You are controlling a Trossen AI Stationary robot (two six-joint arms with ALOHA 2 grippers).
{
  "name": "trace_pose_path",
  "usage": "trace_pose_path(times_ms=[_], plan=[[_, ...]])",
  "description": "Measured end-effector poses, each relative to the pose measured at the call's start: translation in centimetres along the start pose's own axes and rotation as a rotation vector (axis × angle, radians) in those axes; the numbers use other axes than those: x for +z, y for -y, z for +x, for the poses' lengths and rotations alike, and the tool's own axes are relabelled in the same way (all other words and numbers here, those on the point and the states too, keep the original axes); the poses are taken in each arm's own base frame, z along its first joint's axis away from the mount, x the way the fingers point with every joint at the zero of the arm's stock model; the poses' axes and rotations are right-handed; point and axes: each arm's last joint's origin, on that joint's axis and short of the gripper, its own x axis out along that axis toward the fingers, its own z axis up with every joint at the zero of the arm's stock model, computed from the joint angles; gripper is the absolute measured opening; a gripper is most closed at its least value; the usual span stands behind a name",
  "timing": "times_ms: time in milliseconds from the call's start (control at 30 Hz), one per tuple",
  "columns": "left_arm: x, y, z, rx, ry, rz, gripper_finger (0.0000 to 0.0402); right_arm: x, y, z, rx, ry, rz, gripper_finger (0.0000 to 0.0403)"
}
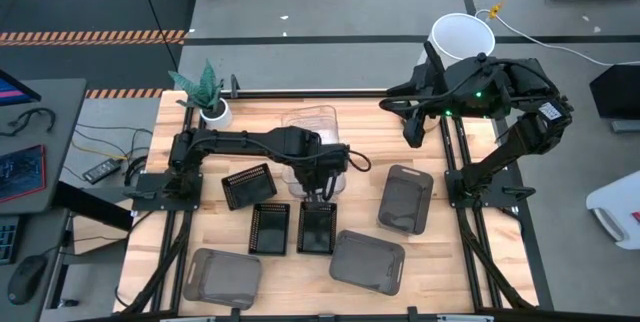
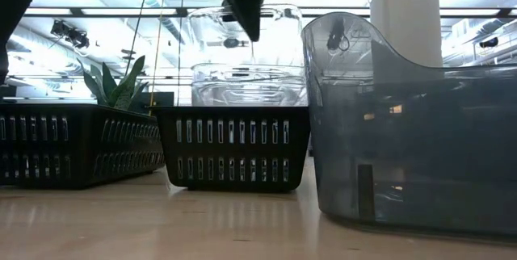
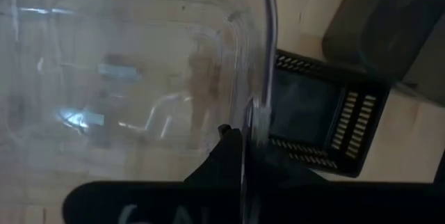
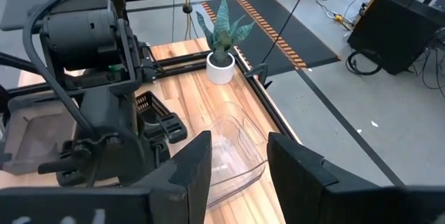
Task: Stack baskets by color
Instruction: Stack the left transparent bin on the transparent bins, then stack the middle black bin on the middle black bin
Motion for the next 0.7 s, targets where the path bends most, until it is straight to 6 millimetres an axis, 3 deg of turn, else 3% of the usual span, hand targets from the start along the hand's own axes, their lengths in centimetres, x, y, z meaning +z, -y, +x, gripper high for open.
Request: trace_pose_path(times_ms=[300,600,700], plan=[[0.1,-0.6,0.0,0.011,-0.001,0.050,0.0039,0.0,0.0,0.0,0.000,0.000,0.012,0.0145],[0.1,-0.4,0.0,0.068,0.012,0.049,0.0175,0.0,0.0,0.0,0.000,-0.001,0.015,0.0145],[-0.8,-0.8,-1.1,0.136,-0.026,0.081,0.0200,0.0,0.0,0.0,0.000,-0.001,0.015,0.0145]])
